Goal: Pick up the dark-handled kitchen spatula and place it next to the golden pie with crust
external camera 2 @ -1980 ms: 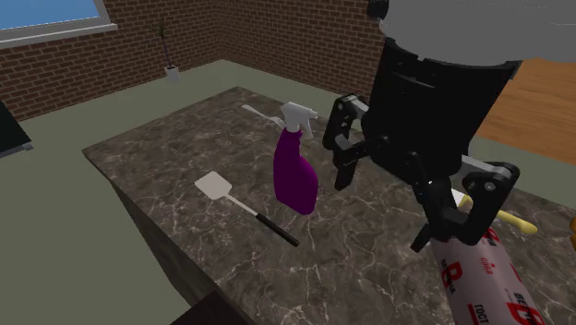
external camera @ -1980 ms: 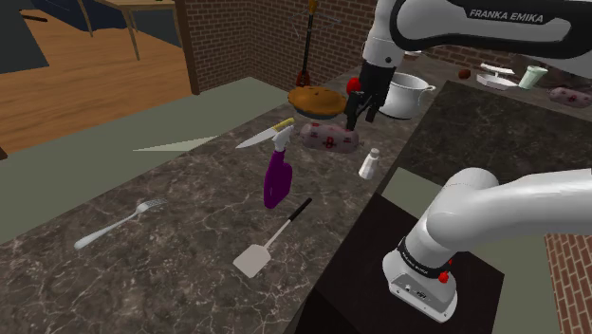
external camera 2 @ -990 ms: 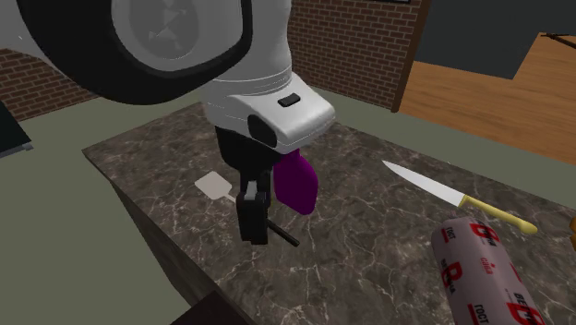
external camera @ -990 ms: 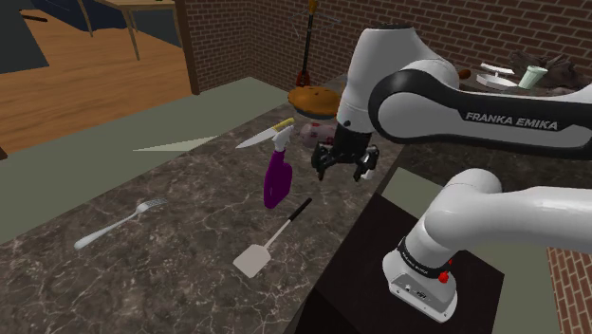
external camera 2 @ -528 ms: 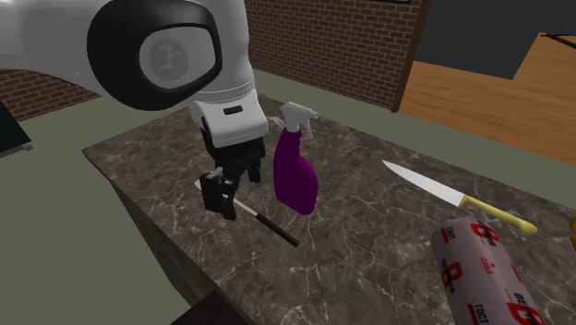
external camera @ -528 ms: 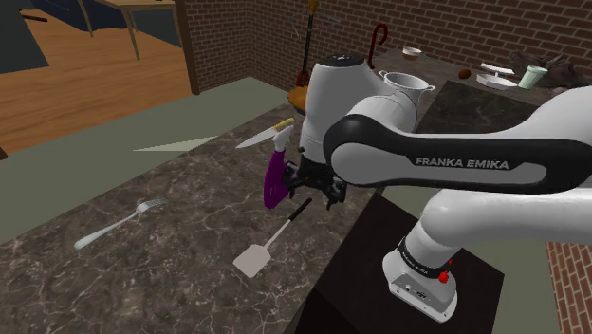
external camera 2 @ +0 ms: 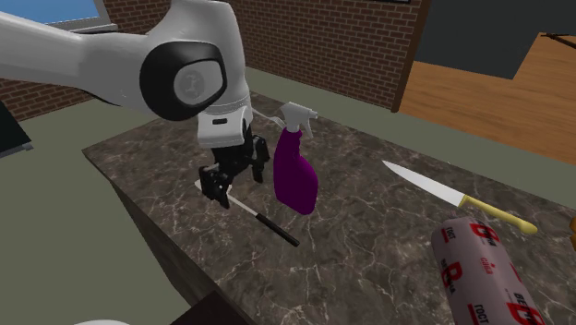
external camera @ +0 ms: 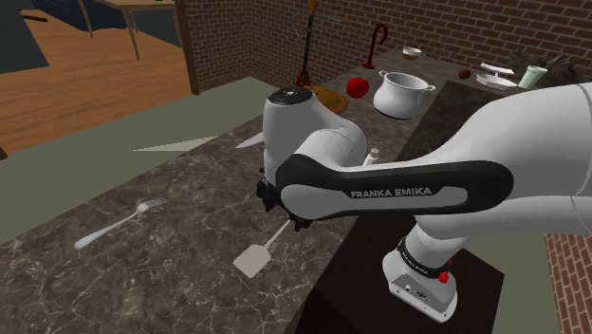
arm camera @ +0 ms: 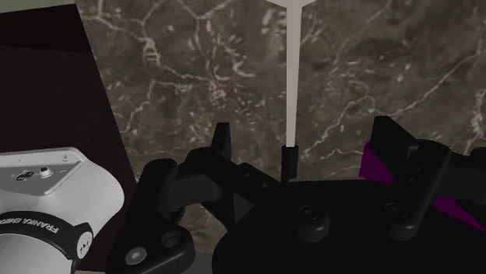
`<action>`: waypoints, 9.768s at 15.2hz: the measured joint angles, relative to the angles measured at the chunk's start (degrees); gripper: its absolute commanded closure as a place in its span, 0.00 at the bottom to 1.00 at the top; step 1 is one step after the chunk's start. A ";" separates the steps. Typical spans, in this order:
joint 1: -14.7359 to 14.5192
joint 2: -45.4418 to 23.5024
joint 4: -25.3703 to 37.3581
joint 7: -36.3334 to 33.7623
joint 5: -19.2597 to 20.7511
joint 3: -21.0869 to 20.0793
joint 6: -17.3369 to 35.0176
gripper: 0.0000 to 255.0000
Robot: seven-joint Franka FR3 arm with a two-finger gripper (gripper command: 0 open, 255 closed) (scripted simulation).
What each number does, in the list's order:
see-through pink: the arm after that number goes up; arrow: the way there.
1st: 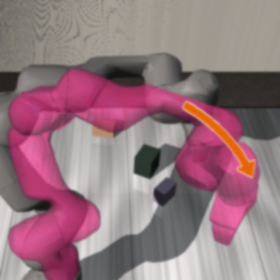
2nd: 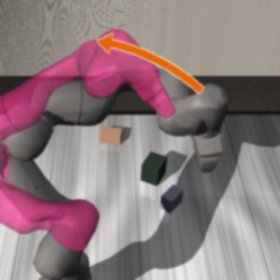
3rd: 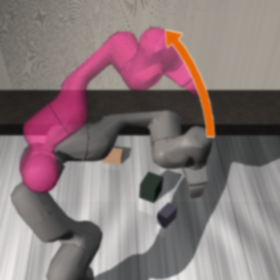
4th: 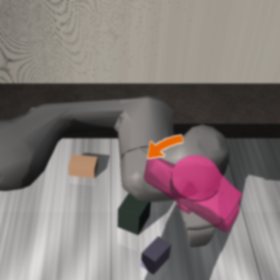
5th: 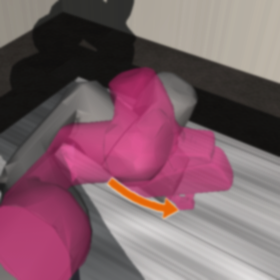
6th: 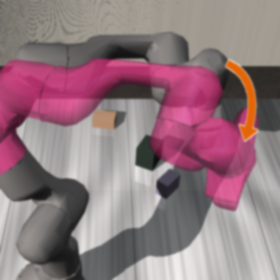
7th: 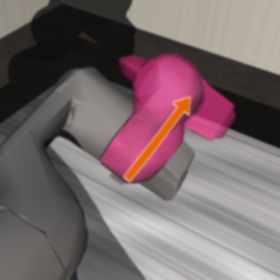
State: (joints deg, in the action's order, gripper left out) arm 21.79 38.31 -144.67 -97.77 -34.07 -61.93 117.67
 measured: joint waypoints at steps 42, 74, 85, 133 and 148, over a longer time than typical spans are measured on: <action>-1.40 3.17 5.36 -0.38 2.90 6.58 -9.31 1.00; 2.74 8.83 -0.09 23.30 17.93 34.87 -16.30 1.00; 11.23 0.82 2.30 37.30 27.31 46.28 -11.66 1.00; 25.71 -47.14 32.37 63.87 36.08 64.42 6.63 1.00; 25.80 -50.18 29.09 63.70 36.09 64.53 13.72 1.00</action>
State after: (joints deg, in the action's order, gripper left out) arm 47.58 -11.87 -115.58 -34.07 2.02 2.59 131.39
